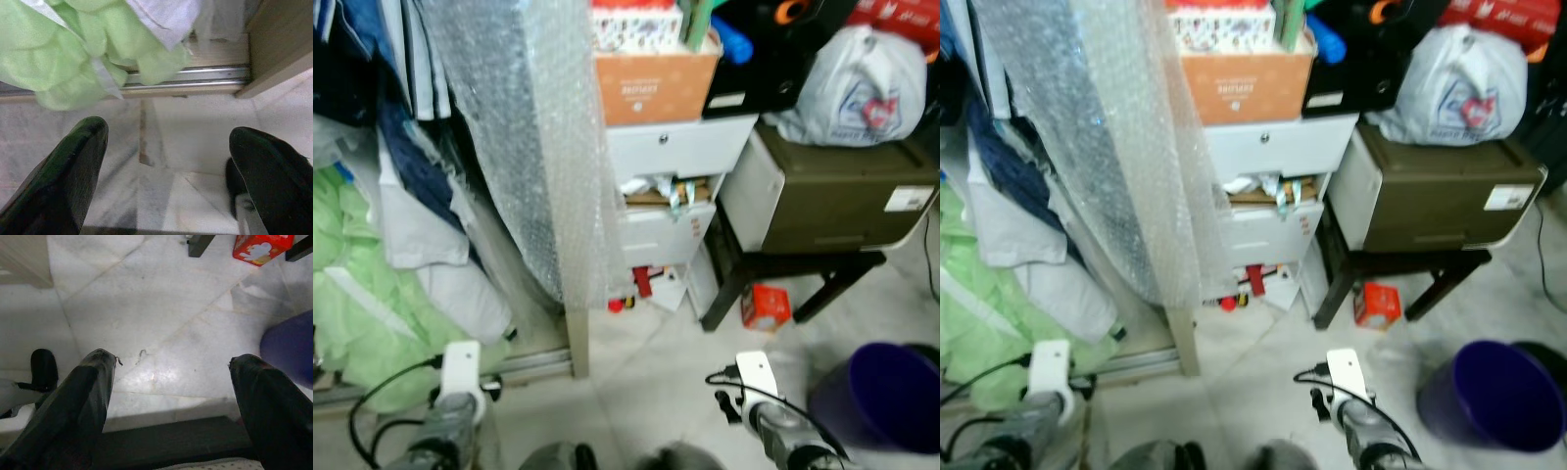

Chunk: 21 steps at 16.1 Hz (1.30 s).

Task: Clean up the room

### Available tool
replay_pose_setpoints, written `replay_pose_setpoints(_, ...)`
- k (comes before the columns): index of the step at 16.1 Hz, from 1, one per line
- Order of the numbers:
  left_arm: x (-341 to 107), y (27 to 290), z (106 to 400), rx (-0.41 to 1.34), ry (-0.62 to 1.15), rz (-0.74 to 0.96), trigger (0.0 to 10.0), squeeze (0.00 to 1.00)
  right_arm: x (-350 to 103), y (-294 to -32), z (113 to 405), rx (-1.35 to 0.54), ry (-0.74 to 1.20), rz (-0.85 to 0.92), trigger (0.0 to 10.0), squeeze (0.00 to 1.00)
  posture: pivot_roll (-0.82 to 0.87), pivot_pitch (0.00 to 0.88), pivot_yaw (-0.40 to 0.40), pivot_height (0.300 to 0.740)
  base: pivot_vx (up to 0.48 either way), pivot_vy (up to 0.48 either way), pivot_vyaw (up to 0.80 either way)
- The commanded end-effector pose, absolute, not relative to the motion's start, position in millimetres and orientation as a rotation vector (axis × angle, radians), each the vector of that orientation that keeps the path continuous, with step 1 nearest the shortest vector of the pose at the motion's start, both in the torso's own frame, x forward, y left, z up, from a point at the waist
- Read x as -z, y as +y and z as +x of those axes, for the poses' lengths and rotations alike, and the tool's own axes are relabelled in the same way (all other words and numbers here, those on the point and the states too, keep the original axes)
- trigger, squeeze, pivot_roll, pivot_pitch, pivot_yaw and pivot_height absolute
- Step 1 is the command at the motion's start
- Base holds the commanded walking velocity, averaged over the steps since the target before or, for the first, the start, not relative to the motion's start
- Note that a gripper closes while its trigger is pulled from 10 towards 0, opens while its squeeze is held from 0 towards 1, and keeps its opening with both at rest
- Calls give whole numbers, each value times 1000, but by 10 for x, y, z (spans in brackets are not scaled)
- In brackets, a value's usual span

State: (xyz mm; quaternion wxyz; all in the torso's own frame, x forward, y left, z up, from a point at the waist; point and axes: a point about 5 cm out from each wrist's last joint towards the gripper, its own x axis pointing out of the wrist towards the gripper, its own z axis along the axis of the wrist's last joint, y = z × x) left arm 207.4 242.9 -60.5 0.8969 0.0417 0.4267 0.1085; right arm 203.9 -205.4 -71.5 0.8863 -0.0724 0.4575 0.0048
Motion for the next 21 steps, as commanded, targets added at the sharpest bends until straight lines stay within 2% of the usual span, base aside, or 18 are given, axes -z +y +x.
replay_pose_setpoints(1,619,2476,2024,-224,897,83,10000,0,724,-2092,2011,-3,958,-160,10000,0,0,43,-13,740,0,439,0)
replay_pose_setpoints(6,577,2562,2052,-227,890,88,10000,0,721,-2087,2016,-8,957,-163,10000,0,-1,45,-10,740,0,441,0)
replay_pose_setpoints(12,535,2398,2215,-212,872,82,10000,0,716,-2089,2025,-11,954,-168,10000,0,-1,46,-13,740,0,440,0)
replay_pose_setpoints(15,453,2281,2394,-200,844,81,10000,0,714,-2092,2028,-12,953,-170,10000,0,-2,47,-13,740,0,440,0)
replay_pose_setpoints(21,372,2209,2536,-195,823,81,10000,0,712,-2095,2030,-11,953,-173,10000,0,-3,47,-16,740,0,441,0)
